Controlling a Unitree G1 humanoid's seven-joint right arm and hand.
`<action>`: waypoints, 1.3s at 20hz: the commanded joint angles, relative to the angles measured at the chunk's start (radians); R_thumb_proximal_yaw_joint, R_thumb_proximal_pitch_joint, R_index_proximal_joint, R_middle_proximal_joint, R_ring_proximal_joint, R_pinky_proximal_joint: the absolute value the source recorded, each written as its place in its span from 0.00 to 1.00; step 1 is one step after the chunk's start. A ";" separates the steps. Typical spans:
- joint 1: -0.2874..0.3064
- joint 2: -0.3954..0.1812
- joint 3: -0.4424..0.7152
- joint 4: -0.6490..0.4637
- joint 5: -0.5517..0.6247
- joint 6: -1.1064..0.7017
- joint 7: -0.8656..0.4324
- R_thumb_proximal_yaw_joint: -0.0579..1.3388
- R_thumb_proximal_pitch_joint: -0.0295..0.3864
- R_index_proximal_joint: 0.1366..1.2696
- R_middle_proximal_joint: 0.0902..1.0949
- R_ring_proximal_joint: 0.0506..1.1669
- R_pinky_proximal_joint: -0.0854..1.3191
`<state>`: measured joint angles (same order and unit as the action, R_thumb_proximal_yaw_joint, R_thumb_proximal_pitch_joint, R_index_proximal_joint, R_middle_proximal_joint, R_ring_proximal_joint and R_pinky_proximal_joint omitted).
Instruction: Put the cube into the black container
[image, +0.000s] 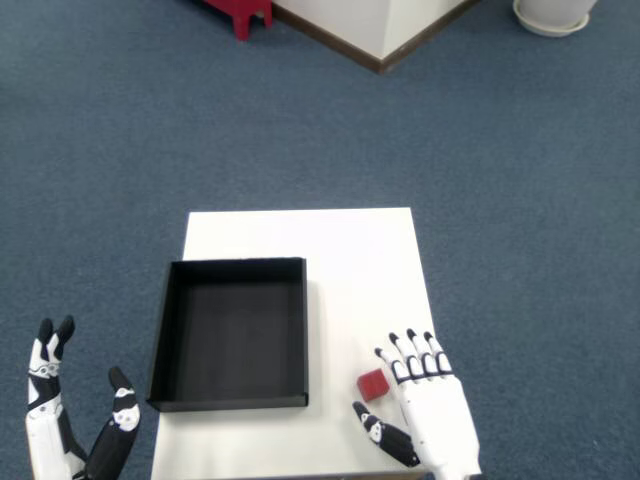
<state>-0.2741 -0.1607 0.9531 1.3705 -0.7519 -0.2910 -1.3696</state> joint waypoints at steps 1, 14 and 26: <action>-0.026 -0.009 -0.016 0.002 0.017 0.011 -0.009 0.49 0.12 0.23 0.09 0.07 0.02; -0.035 -0.010 -0.020 0.028 0.056 0.039 0.122 0.51 0.13 0.23 0.06 0.05 0.01; -0.016 -0.008 -0.025 0.018 0.069 0.043 0.172 0.53 0.14 0.24 0.06 0.05 0.01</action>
<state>-0.2682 -0.1595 0.9359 1.4042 -0.7085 -0.2586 -1.1881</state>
